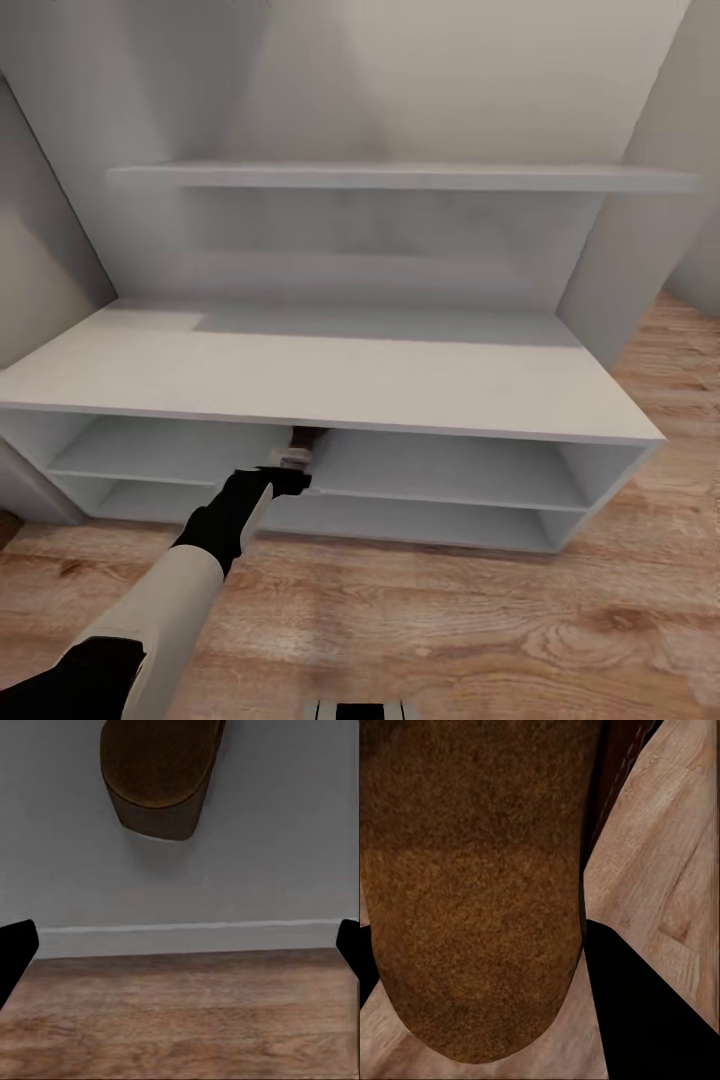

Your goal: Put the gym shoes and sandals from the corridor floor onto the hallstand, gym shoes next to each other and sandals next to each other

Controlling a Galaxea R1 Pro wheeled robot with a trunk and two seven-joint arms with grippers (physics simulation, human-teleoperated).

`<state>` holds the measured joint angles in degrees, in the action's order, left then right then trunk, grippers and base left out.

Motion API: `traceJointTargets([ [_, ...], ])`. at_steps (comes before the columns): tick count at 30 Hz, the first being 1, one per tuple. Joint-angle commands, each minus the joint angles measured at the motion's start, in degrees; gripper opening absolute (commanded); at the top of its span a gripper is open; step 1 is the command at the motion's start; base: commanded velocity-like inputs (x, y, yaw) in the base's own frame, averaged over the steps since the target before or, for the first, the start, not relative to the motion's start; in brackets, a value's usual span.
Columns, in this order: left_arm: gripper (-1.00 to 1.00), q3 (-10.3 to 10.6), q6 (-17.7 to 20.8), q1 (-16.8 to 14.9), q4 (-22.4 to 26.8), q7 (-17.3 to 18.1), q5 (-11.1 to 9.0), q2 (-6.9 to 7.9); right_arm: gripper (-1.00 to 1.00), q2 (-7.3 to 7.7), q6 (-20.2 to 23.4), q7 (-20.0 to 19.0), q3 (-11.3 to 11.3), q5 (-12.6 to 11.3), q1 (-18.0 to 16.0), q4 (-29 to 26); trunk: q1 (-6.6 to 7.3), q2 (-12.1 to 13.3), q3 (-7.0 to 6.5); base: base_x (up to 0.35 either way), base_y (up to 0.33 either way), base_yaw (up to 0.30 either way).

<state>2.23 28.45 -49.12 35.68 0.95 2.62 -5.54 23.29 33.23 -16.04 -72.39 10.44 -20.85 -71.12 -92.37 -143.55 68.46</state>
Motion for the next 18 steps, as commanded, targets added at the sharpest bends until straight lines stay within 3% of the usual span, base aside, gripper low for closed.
traceJointTargets([
  [1,1.00,0.1,0.3,0.0,0.1,0.1,0.3,0.01,-1.00,0.00,0.3,-0.4,-0.1,0.5,-0.1,-0.1,0.05,0.0,0.05,-0.344,0.000,0.000],
  [18,1.00,0.2,-0.7,0.5,-0.3,0.2,0.1,-0.02,-1.00,0.00,0.2,-0.4,-0.3,0.5,-0.1,-0.1,0.05,0.0,0.05,-0.346,0.000,0.000],
])
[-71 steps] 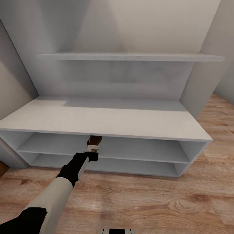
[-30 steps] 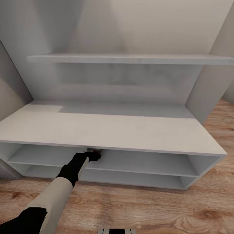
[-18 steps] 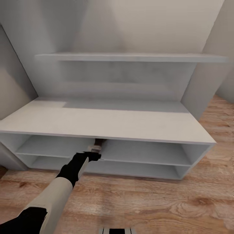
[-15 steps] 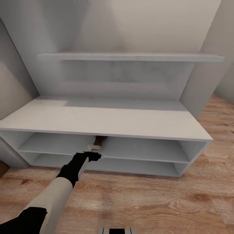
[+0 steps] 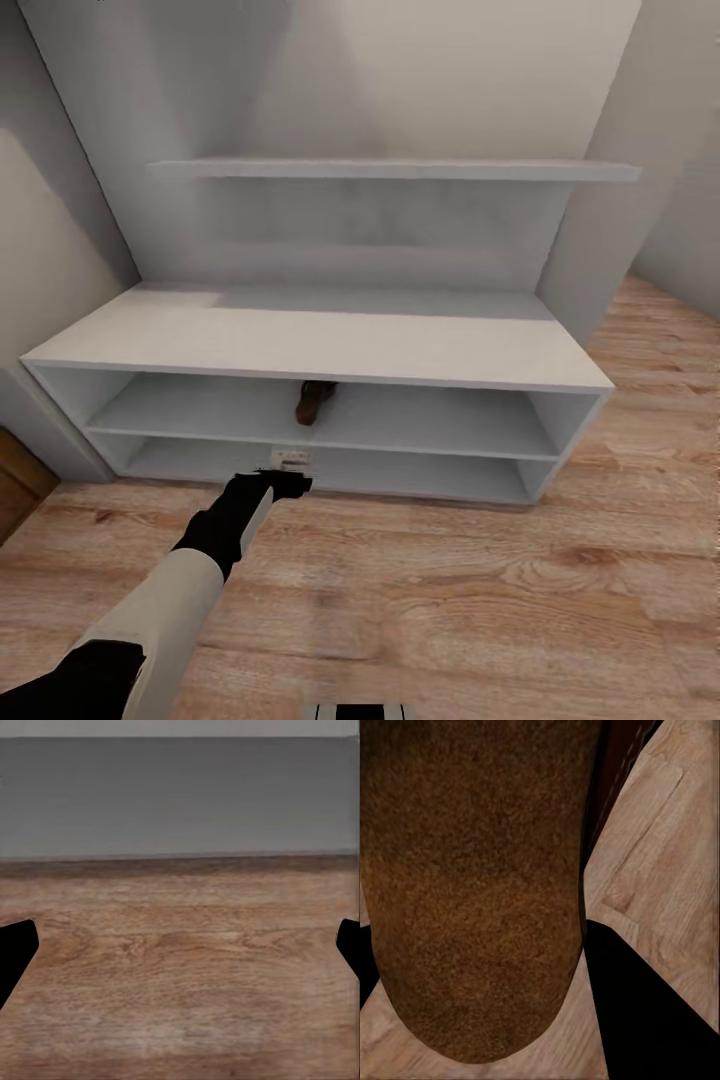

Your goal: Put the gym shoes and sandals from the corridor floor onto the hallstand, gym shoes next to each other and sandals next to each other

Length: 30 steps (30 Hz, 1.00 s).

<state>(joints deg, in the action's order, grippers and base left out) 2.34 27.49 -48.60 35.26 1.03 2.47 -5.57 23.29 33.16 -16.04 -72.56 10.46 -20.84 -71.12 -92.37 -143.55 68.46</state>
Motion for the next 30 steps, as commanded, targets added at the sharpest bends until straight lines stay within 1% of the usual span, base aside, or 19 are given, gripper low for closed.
traceJointTargets([
  [1,1.00,0.0,-0.4,0.1,0.0,0.1,0.1,0.03,-1.00,0.02,0.3,-0.3,-0.1,0.4,-0.1,0.0,0.05,0.0,0.04,-0.347,0.000,0.000],
  [7,1.00,0.1,-1.4,0.3,-2.1,0.1,0.1,0.03,-1.00,0.00,0.3,-0.3,0.0,0.4,-0.1,-0.1,0.05,0.0,0.04,-0.311,0.000,0.000],
  [8,1.00,0.1,-5.9,0.3,-6.3,0.2,0.3,0.04,-1.00,0.03,0.3,-0.6,0.0,0.4,-0.1,-0.1,0.05,0.0,0.04,-0.019,0.016,0.000],
  [14,1.00,0.2,-6.1,0.3,-6.9,0.2,0.2,0.04,-1.00,0.02,0.3,-0.6,0.0,0.4,-0.1,-0.1,0.05,0.0,0.04,-0.157,0.163,0.000],
  [26,1.00,0.2,-6.1,0.3,-7.0,0.2,0.2,0.04,-1.00,0.02,0.3,-0.6,0.0,0.4,-0.1,-0.1,0.05,0.0,0.04,-0.266,0.198,0.000],
  [30,1.00,0.2,-6.1,0.3,-7.0,0.2,0.2,0.04,-1.00,0.01,0.3,-0.6,0.0,0.4,-0.1,-0.1,0.05,0.0,0.04,-0.182,0.266,0.000],
])
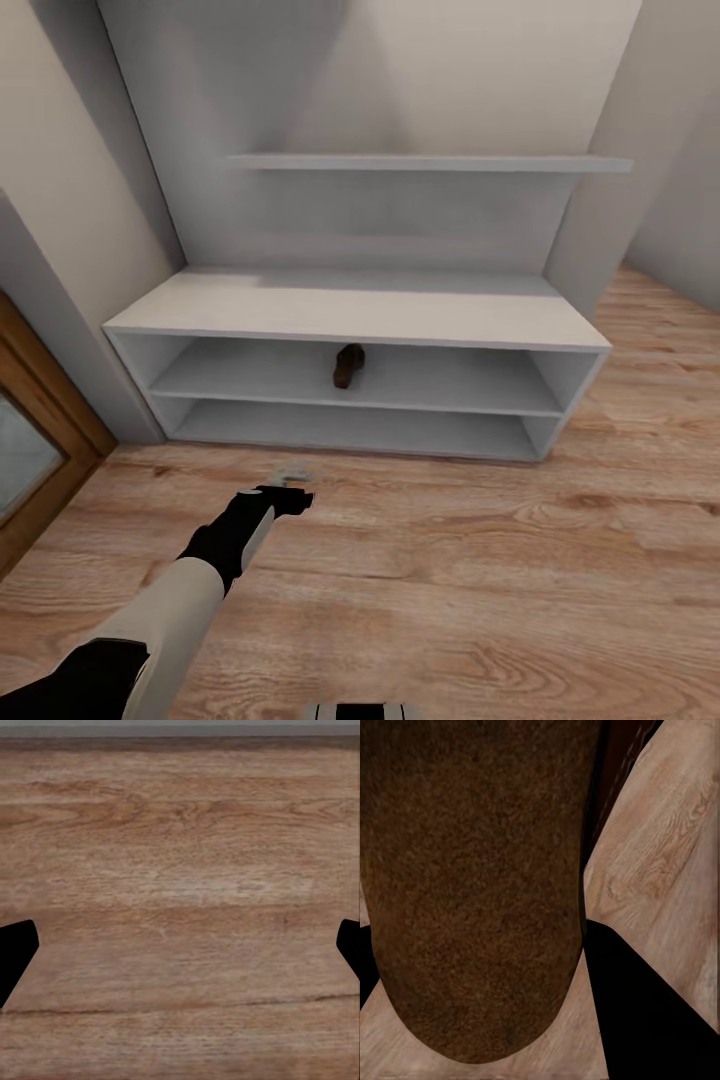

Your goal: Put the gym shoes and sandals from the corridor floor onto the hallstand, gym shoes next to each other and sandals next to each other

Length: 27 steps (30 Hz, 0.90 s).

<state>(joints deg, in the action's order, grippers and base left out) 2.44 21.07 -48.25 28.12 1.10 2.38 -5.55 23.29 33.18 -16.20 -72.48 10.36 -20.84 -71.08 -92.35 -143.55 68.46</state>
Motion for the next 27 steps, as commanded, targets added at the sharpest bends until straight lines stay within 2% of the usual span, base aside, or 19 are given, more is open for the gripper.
traceJointTargets([
  [1,1.00,0.1,0.3,0.0,0.1,0.1,0.3,0.02,-1.00,0.01,0.3,-0.4,-0.1,0.4,-0.1,-0.1,0.03,0.0,0.05,-0.124,0.290,0.000],
  [27,1.00,0.0,0.3,0.0,0.1,0.1,0.3,0.02,-1.00,0.01,0.3,-0.4,0.0,0.4,-0.1,-0.1,0.03,0.0,0.05,-0.012,0.327,0.000],
])
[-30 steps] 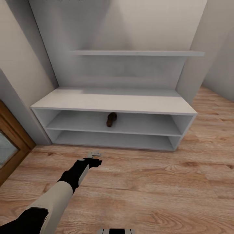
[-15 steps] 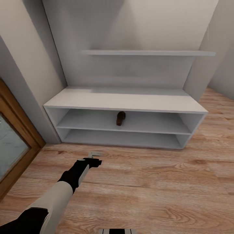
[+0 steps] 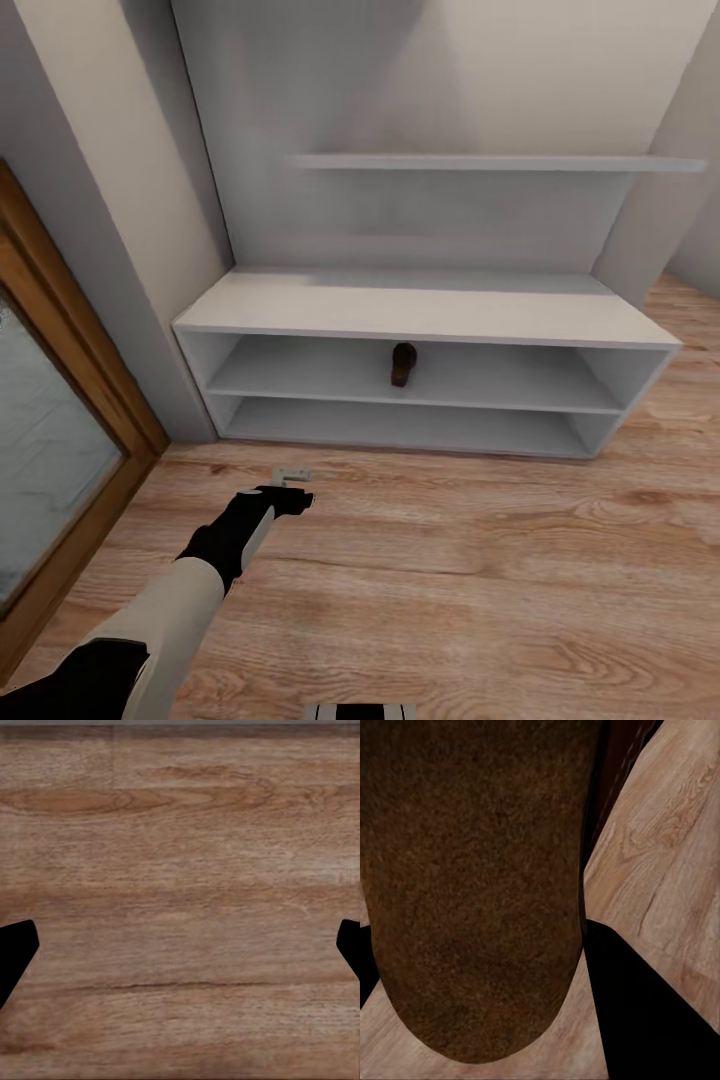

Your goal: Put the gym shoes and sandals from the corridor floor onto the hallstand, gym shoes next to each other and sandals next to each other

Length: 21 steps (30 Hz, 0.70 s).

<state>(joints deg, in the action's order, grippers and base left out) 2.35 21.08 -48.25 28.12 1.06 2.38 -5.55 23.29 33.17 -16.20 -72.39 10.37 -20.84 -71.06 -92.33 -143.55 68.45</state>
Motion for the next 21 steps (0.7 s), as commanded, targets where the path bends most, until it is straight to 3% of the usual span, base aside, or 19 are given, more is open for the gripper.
traceJointTargets([
  [1,1.00,0.1,0.3,0.0,0.1,0.1,0.3,0.02,-1.00,0.01,0.3,-0.4,-0.1,0.4,-0.1,-0.1,0.01,0.0,0.05,0.000,0.345,0.000],
  [21,1.00,0.1,0.3,0.0,0.0,0.1,0.2,0.02,-1.00,0.00,0.3,-0.4,-0.2,0.4,-0.1,-0.1,0.01,0.0,0.05,0.000,0.346,0.000],
])
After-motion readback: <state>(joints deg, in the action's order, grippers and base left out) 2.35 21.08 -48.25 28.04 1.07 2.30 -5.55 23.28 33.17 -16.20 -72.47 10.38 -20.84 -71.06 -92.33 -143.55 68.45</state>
